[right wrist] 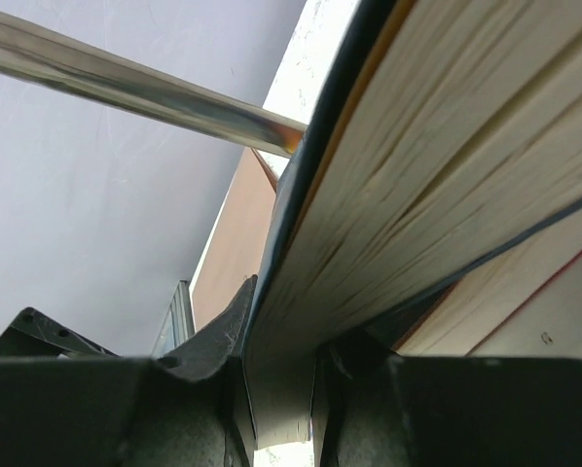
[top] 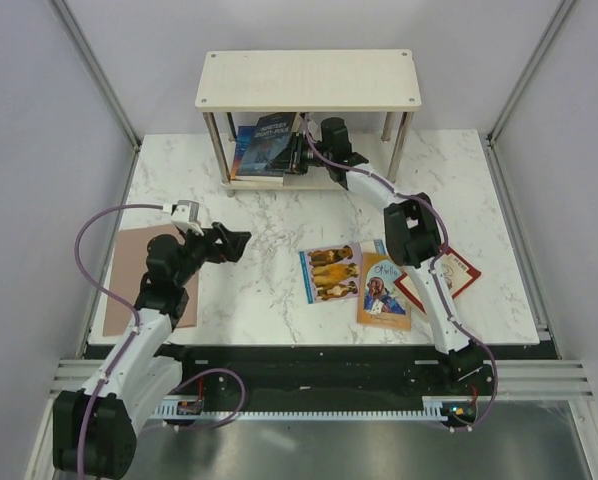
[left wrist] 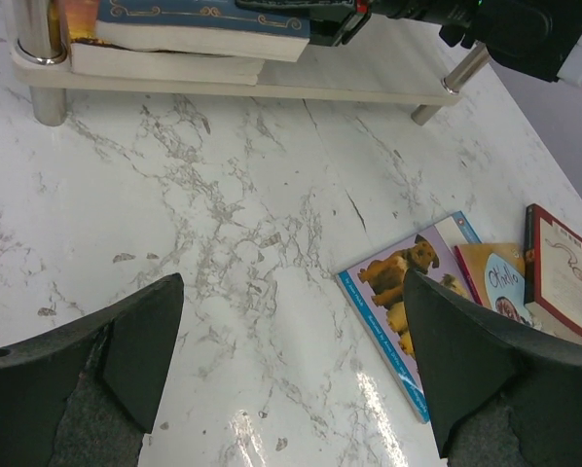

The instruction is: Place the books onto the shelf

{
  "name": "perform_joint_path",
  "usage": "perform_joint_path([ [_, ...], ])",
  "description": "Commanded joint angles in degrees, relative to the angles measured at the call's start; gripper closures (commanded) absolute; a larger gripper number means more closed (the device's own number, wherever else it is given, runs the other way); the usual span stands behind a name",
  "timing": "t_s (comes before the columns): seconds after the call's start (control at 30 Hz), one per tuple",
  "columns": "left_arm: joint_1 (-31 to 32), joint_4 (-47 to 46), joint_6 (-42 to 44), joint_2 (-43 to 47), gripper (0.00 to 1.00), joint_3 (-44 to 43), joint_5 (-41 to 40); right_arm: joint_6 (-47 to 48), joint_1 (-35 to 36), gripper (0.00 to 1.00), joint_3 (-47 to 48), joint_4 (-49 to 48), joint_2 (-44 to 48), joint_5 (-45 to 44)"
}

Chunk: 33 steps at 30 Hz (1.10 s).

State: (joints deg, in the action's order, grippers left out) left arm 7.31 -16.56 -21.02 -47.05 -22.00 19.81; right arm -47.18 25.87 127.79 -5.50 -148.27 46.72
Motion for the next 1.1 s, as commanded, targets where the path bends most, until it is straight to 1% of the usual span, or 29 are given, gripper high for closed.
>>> perform_joint_path([
  [0.0, 1.39, -3.13, -0.43, -1.03, 0.00, 0.90, 1.54, -0.11, 1.38, 0.81, 5.11, -3.29, -0.01, 0.83],
  [0.03, 2.00, -3.13, -0.34, -1.20, 0.00, 0.91, 1.54, 0.33, 1.47, 0.76, 4.15, -3.29, 0.17, 0.57],
  [0.07, 2.27, -3.13, -0.17, -1.29, 0.00, 0.91, 1.54, 0.77, 1.55, 0.66, 3.35, -3.29, 1.13, 0.13],
  [0.13, 2.97, -3.22, 0.10, -1.29, 0.00, 0.91, 1.28, 1.82, 1.56, 0.56, 0.20, -2.86, 2.54, -1.71],
  [0.17, 3.15, -3.22, 0.10, -1.29, 0.00, 0.91, 1.19, 3.57, 1.64, 0.48, -0.43, -2.42, 3.67, -1.98],
  [0.27, 3.76, -3.39, 0.27, -1.73, 0.00, 0.73, 0.84, 7.78, 1.64, 0.38, -1.22, 2.93, 5.26, -3.83],
  [0.3, 3.94, -3.57, 0.36, -1.82, 0.00, 0.64, 0.75, 8.93, 1.64, 0.36, -1.14, 4.51, 5.44, -4.35],
  [0.33, 4.20, -3.66, 0.45, -2.17, 0.00, 0.55, 0.93, 9.99, 1.64, 0.32, -0.35, 9.05, 5.62, -5.31],
  [0.37, 4.38, -3.92, 0.45, -2.43, 0.00, 0.38, 0.84, 12.52, 1.64, 0.31, -0.08, 11.10, 5.97, -6.89],
  [0.43, 4.99, -4.10, 0.54, -3.22, 0.00, 0.12, 1.02, 14.30, 1.64, 0.29, -0.25, 15.49, 6.58, -8.92],
  [0.67, 7.36, -4.36, 1.33, -4.54, 0.00, -0.50, 0.40, 18.61, 1.03, 0.26, -3.33, 21.66, 10.01, -14.46],
  [0.73, 7.80, -4.45, 1.42, -5.07, 0.00, -0.59, 0.23, 20.10, 0.85, 0.24, -3.60, 24.29, 10.54, -17.44],
  [0.83, 8.33, -4.80, 1.50, -5.69, 0.00, -0.76, 0.23, 21.60, 0.85, 0.24, -4.21, 26.58, 11.51, -22.36],
  [1.07, 9.48, -5.24, 1.59, -7.27, 0.00, -1.12, -0.21, 21.34, 0.67, 0.24, -5.18, 25.28, 12.39, -29.31],
])
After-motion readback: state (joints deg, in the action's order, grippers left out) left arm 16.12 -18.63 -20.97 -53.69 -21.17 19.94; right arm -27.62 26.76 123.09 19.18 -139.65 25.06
